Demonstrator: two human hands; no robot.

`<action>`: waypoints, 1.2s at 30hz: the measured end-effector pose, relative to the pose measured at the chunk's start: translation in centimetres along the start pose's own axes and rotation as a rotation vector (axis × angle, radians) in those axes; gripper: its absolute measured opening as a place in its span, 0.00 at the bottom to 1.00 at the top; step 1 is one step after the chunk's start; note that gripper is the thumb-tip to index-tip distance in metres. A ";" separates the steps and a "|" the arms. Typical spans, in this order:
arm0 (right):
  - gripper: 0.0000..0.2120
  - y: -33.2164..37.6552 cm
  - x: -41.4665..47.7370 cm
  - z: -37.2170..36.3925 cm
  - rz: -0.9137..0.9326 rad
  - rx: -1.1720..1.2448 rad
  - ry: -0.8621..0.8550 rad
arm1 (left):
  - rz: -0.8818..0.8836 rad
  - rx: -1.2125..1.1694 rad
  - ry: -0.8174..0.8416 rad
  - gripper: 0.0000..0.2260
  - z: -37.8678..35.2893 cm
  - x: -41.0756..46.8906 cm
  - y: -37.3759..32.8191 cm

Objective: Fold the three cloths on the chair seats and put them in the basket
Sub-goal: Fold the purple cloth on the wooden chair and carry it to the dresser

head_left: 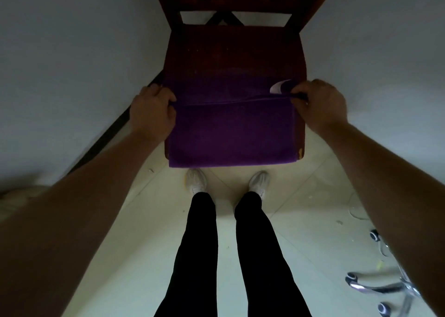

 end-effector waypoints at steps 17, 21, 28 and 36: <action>0.14 -3.7 -12.5 -8.4 -0.030 -0.312 0.351 | -0.096 0.176 0.538 0.16 -6.7 -13.4 -1.4; 0.11 -3.4 -11.2 -7.4 -0.182 -0.127 0.337 | 0.010 0.163 0.560 0.12 -5.7 -11.8 -1.2; 0.31 -3.6 -4.7 -5.5 -0.429 0.308 0.087 | 0.045 0.066 0.266 0.20 -4.2 -3.6 -1.3; 0.19 -3.3 1.7 -6.2 -0.374 0.091 0.372 | -0.037 0.058 0.499 0.21 -6.6 2.0 -0.9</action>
Point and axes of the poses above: each hand's wrist, its own x-axis towards the middle knuckle, its own z-axis out of the back of the hand, y = z × x, the point moved 5 cm from there along x, towards the middle knuckle, and after that the axes turned 13 degrees about x, right-handed, at the moved point
